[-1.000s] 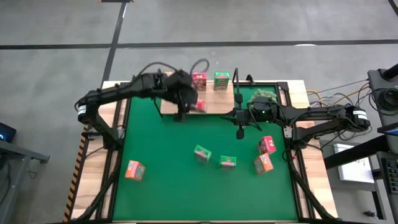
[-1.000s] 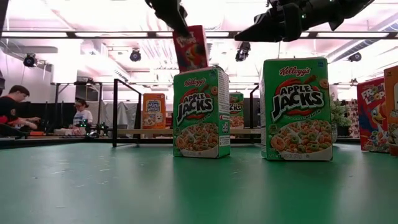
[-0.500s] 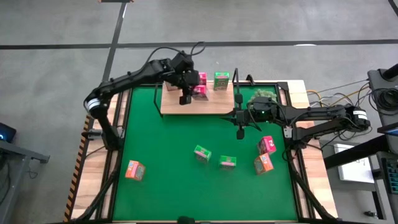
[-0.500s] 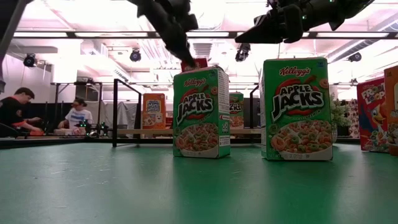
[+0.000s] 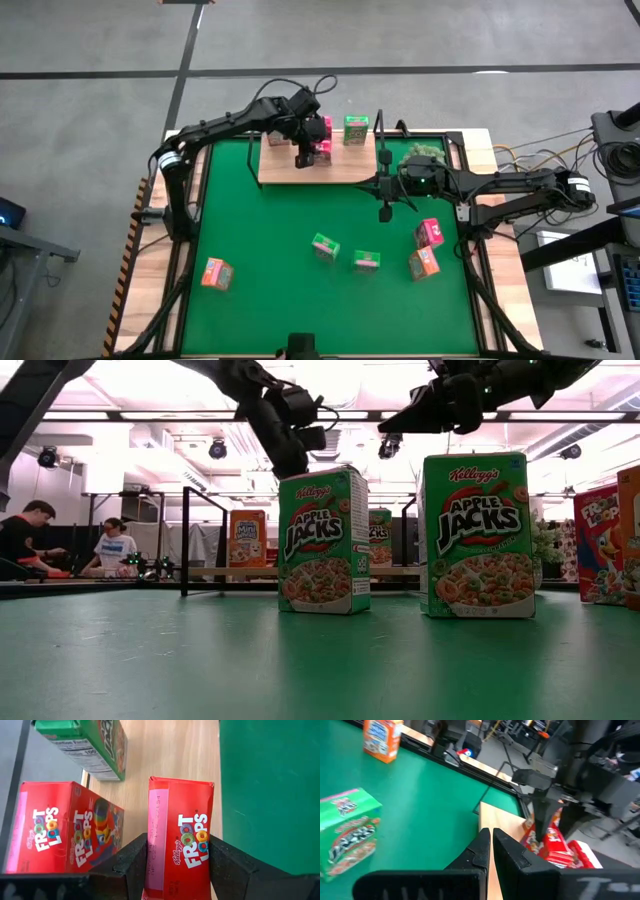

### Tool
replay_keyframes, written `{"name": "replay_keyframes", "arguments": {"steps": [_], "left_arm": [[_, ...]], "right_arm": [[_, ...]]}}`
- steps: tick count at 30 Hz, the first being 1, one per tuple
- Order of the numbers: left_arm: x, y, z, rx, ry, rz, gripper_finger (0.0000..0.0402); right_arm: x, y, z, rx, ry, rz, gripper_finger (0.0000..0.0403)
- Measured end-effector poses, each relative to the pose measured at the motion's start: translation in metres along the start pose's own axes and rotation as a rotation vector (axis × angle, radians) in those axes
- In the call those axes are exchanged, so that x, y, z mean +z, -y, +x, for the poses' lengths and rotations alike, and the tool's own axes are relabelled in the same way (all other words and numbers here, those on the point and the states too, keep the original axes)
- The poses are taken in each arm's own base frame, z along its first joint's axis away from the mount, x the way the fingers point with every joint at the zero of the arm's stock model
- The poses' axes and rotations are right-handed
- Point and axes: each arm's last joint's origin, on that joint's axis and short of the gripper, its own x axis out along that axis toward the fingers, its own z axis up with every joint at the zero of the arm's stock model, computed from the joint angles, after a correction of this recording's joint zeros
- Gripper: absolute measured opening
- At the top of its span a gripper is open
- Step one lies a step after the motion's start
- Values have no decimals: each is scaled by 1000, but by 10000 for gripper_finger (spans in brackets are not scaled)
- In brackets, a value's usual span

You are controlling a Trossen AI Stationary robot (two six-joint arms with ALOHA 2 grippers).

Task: Stack cereal on shelf
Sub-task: Put the bottom red cereal box on the shelf aligned with the other red cereal box

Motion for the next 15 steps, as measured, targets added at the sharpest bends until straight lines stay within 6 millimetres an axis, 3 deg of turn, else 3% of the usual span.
{"name": "replay_keyframes", "arguments": {"steps": [15], "left_arm": [[2, -4, 2, 19, 31, -2, 164]], "right_arm": [[-2, 4, 0, -25, -7, -16, 13]]}}
